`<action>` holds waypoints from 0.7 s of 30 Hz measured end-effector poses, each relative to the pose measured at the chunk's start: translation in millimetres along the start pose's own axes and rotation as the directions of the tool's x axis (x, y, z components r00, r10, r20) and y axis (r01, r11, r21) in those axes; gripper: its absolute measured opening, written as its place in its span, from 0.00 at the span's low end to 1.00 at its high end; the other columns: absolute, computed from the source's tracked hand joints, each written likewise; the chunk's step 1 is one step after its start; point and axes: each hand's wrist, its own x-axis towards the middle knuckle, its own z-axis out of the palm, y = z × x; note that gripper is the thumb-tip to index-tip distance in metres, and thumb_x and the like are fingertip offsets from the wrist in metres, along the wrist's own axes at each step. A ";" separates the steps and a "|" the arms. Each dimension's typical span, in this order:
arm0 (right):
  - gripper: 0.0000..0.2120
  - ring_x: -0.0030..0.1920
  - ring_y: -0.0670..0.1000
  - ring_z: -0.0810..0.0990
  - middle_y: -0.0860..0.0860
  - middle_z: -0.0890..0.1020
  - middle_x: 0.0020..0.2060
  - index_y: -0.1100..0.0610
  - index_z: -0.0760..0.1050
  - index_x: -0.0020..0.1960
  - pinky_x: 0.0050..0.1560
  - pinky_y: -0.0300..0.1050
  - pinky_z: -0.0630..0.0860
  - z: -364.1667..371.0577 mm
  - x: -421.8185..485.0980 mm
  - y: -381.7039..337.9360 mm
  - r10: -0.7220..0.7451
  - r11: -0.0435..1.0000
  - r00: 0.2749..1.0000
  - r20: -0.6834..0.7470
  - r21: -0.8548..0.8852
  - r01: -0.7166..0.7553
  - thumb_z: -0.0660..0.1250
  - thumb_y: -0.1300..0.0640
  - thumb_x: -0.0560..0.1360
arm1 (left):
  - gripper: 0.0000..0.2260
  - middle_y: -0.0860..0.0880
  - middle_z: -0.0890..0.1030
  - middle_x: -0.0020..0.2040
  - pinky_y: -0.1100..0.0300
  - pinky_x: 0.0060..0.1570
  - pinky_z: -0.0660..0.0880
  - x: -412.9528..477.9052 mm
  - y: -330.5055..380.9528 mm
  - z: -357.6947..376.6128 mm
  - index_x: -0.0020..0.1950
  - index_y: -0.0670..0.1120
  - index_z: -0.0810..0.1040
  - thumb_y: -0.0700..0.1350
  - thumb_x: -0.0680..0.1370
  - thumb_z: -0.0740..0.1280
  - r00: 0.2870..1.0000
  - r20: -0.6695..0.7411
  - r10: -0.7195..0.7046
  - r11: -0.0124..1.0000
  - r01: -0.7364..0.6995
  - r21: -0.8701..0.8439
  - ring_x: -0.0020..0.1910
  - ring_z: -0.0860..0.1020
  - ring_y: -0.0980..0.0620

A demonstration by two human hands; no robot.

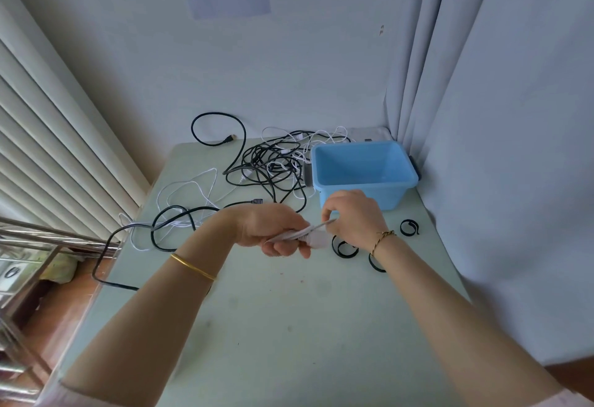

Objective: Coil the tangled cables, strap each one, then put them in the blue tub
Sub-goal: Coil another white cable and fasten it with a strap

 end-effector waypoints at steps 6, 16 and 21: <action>0.18 0.47 0.53 0.78 0.52 0.77 0.43 0.48 0.74 0.32 0.47 0.52 0.77 -3.4 0.9 0.3 0.008 0.931 0.998 -0.066 0.365 0.016 0.60 0.69 0.71 | 0.17 0.51 0.75 0.22 0.62 0.27 0.63 12.0 -10.4 2.9 0.44 0.41 0.77 0.44 0.80 0.51 0.942 -0.278 -0.187 0.912 0.272 0.308 0.20 0.65 0.54; 0.12 0.19 0.42 0.70 0.41 0.79 0.29 0.58 0.76 0.56 0.24 0.34 0.66 -2.4 -15.0 -26.2 -0.084 0.728 0.980 0.180 0.683 -0.063 0.57 0.65 0.79 | 0.07 0.46 0.84 0.44 0.64 0.27 0.67 30.0 -23.2 -11.0 0.47 0.42 0.68 0.36 0.81 0.52 0.649 -0.759 0.051 0.977 0.126 0.173 0.26 0.73 0.53; 0.15 0.19 0.43 0.62 0.47 0.84 0.47 0.59 0.72 0.65 0.21 0.33 0.60 6.8 -20.5 -28.8 -0.130 0.540 0.987 0.093 0.842 -0.008 0.58 0.62 0.80 | 0.14 0.46 0.84 0.39 0.60 0.29 0.66 22.2 -19.3 -15.3 0.40 0.41 0.70 0.40 0.80 0.48 0.393 -0.918 0.056 0.949 -0.307 -0.074 0.26 0.71 0.50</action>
